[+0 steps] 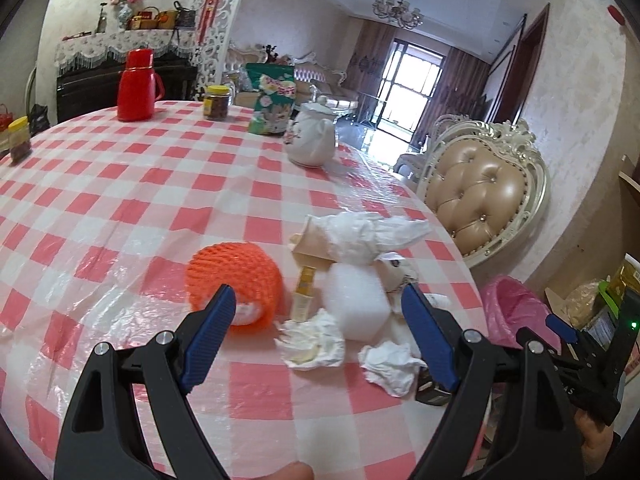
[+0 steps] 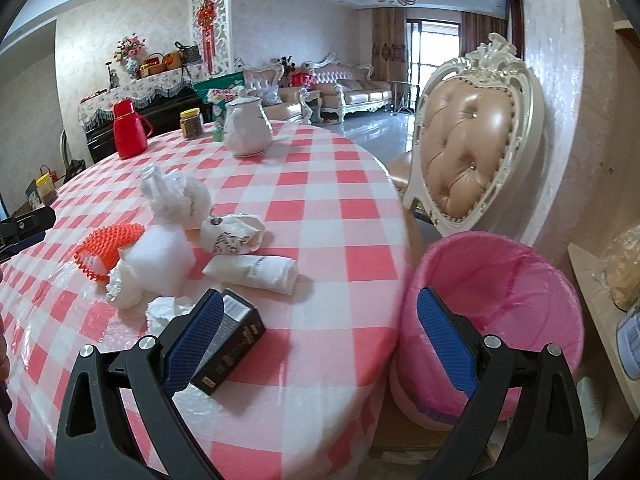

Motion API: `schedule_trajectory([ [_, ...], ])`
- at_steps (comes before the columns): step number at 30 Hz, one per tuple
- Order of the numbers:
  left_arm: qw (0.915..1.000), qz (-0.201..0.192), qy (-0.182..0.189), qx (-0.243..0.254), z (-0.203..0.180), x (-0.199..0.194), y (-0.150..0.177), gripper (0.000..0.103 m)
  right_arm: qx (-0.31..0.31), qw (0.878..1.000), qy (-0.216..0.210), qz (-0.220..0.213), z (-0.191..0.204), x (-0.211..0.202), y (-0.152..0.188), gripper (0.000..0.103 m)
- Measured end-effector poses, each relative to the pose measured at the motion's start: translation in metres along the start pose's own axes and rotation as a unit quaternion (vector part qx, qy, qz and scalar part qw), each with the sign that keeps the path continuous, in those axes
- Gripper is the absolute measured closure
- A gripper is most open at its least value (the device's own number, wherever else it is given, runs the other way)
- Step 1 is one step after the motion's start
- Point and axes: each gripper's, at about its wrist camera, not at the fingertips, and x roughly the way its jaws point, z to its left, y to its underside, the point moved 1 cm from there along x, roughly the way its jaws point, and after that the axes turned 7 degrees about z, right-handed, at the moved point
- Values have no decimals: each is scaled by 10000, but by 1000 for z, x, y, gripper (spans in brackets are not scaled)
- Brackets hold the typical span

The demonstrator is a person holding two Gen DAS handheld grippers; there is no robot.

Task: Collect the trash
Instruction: 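Grasp the orange net with white foam inside using the left tool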

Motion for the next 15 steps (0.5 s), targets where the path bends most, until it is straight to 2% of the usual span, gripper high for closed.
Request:
schedule_trajectory([
  [15, 9988, 237, -328, -291, 47, 29, -11, 21, -146, 9997, -209, 58, 32, 20, -15, 12],
])
